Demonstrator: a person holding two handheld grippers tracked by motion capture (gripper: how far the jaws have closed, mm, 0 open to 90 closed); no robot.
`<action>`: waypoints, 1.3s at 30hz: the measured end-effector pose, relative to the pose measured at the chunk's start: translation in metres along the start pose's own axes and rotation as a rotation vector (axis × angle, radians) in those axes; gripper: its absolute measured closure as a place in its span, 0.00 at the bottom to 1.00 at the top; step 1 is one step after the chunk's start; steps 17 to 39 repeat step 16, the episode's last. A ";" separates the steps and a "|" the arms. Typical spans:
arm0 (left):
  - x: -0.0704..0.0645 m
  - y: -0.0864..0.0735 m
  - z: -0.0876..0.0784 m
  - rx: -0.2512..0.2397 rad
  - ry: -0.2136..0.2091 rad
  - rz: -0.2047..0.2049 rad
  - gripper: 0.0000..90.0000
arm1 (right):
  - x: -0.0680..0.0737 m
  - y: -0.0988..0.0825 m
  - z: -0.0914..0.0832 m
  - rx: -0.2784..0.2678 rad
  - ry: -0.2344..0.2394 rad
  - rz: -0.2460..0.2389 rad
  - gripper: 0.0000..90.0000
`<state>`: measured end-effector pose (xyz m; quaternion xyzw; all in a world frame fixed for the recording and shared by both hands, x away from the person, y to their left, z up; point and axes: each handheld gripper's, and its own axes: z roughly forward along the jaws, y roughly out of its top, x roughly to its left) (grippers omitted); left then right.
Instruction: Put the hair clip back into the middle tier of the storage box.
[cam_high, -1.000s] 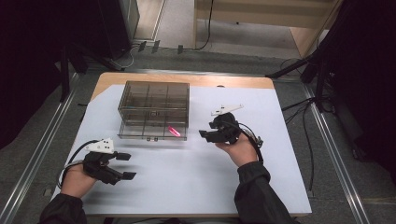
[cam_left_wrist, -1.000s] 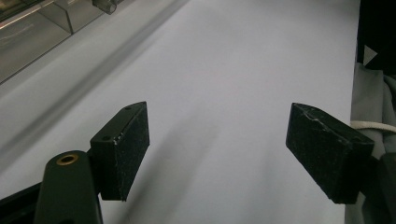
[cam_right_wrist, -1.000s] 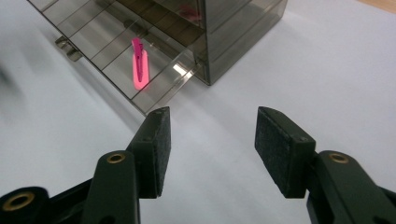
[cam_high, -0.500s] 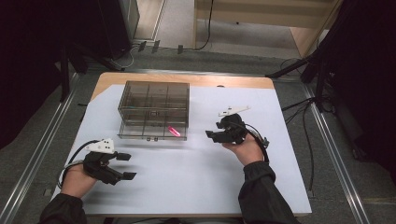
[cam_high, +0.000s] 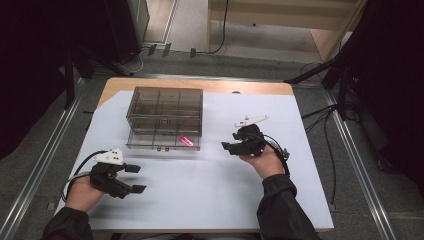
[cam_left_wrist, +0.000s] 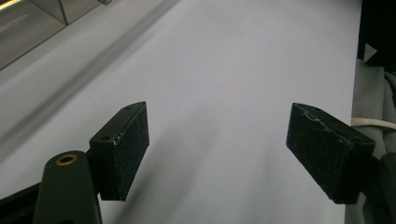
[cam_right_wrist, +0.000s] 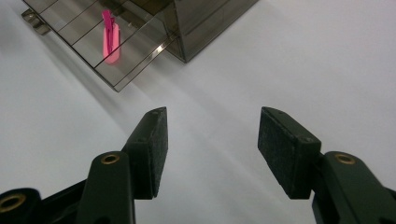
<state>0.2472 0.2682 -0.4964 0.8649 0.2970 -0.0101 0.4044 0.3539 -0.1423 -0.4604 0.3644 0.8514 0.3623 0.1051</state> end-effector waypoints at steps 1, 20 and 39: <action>0.000 0.000 0.000 0.001 0.000 -0.001 0.24 | 0.000 0.000 0.001 -0.003 0.002 -0.006 0.49; 0.002 -0.002 0.006 0.007 0.044 -0.011 0.22 | 0.002 0.000 0.004 0.009 0.011 -0.006 0.47; 0.002 -0.002 0.006 0.007 0.044 -0.011 0.22 | 0.002 0.000 0.004 0.009 0.011 -0.006 0.47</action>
